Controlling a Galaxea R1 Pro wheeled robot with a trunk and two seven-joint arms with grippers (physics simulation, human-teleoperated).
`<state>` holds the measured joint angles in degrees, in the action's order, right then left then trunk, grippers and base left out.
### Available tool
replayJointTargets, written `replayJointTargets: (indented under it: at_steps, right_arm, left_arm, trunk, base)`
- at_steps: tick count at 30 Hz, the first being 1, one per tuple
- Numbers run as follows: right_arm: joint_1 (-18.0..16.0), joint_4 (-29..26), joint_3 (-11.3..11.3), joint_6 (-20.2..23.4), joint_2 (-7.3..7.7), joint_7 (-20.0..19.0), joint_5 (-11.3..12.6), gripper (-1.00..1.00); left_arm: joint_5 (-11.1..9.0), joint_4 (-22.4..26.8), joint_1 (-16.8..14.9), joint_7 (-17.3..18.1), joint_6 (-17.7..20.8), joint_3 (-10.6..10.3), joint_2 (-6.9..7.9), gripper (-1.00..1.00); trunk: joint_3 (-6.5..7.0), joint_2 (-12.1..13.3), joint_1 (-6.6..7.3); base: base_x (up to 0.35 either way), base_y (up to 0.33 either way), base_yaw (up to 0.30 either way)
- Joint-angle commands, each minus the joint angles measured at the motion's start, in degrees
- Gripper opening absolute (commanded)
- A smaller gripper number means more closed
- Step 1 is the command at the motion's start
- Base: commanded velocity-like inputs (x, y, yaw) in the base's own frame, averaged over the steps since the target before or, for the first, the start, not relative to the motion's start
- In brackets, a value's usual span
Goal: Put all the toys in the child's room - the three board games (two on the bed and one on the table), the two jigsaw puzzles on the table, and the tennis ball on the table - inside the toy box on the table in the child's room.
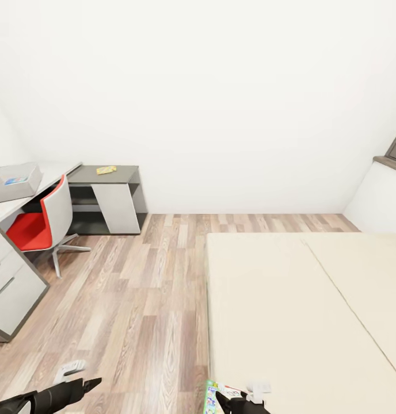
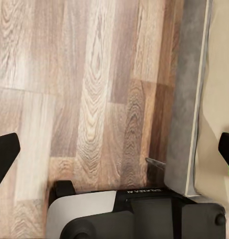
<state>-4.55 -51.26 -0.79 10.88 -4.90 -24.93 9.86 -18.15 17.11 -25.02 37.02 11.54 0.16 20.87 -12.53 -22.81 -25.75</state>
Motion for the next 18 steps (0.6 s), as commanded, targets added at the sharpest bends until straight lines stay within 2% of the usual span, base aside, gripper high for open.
replayJointTargets:
  at_steps: [1, 18]
  right_arm:
    - [0.0, -0.1, -0.1, 0.5, -0.03, -0.1, 0.6, 1.00]
    - [0.0, -0.1, -0.1, 0.5, -0.03, -0.1, 0.6, 1.00]
  left_arm:
    - [-0.5, 0.0, 0.0, 0.2, 0.6, 0.0, 0.00, 1.00]
    - [-0.5, 0.0, 0.0, 0.2, 0.6, 0.0, 0.04, 1.00]
  trunk:
    - [-0.11, -0.1, -0.03]
    - [-0.11, -0.1, -0.03]
  base:
    - [0.000, 0.279, 0.000]
    - [0.000, 0.280, -0.001]
